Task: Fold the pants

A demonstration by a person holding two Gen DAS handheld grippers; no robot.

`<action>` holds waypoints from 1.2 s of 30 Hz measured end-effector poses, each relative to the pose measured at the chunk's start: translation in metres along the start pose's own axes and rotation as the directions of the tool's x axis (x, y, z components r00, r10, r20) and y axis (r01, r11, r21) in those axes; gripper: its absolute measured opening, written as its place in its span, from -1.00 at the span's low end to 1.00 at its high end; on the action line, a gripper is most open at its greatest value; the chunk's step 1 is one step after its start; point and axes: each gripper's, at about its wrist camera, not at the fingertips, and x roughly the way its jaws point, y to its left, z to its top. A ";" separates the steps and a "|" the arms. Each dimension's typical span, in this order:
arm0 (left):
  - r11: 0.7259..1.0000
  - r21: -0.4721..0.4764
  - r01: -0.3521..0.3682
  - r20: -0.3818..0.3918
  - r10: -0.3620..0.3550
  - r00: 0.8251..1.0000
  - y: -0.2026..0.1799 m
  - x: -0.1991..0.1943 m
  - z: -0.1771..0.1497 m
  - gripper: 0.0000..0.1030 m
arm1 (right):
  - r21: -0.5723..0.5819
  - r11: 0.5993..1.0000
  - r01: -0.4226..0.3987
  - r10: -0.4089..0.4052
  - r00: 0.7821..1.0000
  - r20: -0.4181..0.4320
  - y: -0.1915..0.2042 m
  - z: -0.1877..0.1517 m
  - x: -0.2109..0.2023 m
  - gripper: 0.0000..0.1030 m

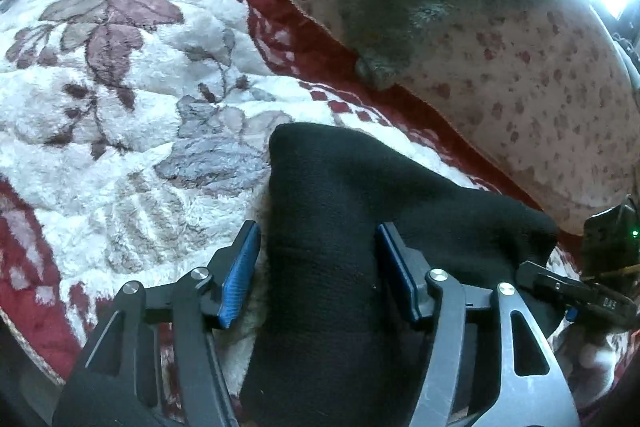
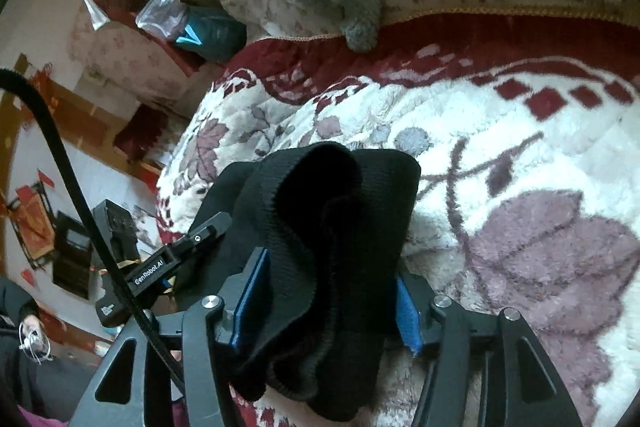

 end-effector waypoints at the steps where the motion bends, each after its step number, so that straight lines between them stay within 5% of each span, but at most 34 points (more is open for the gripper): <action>1: 1.000 0.003 -0.018 0.001 0.018 1.000 -0.002 -0.003 0.000 0.18 | -0.010 1.000 0.012 -0.012 1.000 0.001 0.003 0.000 -0.002 0.07; 7: 0.990 0.041 -0.136 0.025 0.135 0.990 -0.015 -0.017 -0.001 0.18 | -0.046 0.995 0.084 -0.083 0.996 0.036 0.014 -0.003 -0.025 0.07; 16: 0.975 0.092 -0.202 0.090 0.194 0.977 -0.045 -0.048 -0.010 0.18 | -0.133 0.984 0.122 -0.110 0.990 0.093 0.045 -0.012 -0.057 0.08; 36: 0.967 0.145 -0.212 0.182 0.184 0.966 -0.095 -0.092 -0.041 0.18 | -0.207 0.970 0.127 -0.111 0.990 0.086 0.081 -0.040 -0.064 0.08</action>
